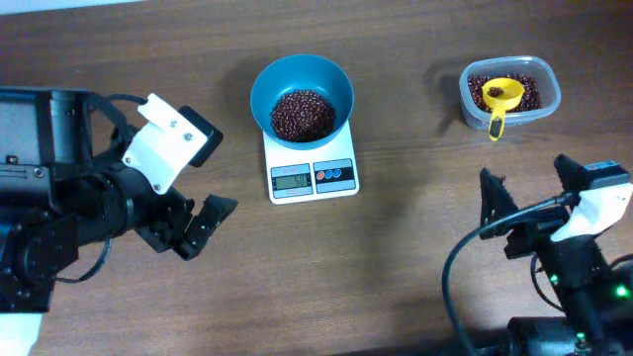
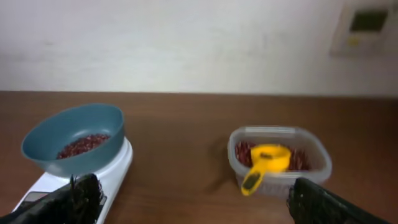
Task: Scoop item into bowl and weigh 50g on scale
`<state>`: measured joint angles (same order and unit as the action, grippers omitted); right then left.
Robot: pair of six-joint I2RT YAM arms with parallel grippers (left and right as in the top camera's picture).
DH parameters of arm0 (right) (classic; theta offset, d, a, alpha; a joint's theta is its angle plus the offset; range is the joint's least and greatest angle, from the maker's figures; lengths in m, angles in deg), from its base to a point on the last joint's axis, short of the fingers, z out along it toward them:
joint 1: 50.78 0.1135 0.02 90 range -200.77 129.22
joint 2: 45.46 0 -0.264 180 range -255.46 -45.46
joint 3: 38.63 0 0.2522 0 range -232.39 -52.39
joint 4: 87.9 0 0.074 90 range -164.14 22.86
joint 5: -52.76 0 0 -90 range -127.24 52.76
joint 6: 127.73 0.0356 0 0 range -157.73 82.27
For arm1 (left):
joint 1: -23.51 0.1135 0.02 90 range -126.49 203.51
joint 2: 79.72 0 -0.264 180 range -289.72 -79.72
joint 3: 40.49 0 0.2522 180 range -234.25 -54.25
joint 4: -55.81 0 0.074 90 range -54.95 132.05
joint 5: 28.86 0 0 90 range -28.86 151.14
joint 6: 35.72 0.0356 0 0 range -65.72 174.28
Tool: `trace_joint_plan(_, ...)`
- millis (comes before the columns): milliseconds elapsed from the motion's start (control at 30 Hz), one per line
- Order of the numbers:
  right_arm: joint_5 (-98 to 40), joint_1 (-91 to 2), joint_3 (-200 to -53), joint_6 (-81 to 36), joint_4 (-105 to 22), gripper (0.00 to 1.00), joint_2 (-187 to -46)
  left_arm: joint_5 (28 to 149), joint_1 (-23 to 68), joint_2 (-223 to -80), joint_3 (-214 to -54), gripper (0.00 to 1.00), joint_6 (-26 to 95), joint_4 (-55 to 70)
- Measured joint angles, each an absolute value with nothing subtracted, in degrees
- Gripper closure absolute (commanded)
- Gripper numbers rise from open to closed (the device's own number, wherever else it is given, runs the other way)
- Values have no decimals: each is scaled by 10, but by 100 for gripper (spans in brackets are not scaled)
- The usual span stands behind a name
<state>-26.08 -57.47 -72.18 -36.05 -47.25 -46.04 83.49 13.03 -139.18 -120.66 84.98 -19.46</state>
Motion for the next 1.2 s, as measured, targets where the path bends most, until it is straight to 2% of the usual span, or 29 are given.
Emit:
trace_joint_plan(100, -280, -570, -666, -343, -512, 1, -460, 835, 130, -1392, -1207, 1, 850, -195)
trace_joint_plan(333, -284, -547, -628, -412, -541, 1, -460, 835, 130, -1392, -1207, 1, 850, -195)
trace_joint_plan(467, -284, -533, -566, -416, -619, 1, -460, 835, 130, -1392, -1207, 1, 850, -194)
trace_joint_plan(700, -284, -532, -541, -421, -696, 1, -460, 835, 130, -1392, -1207, 1, 850, -194)
trace_joint_plan(867, -286, -515, -533, -486, -703, 1, -460, 835, 130, -1392, -1207, 1, 850, -195)
trace_joint_plan(1200, -299, -515, -533, -498, -703, 1, -460, 835, 130, -1392, -1207, 1, 850, -194)
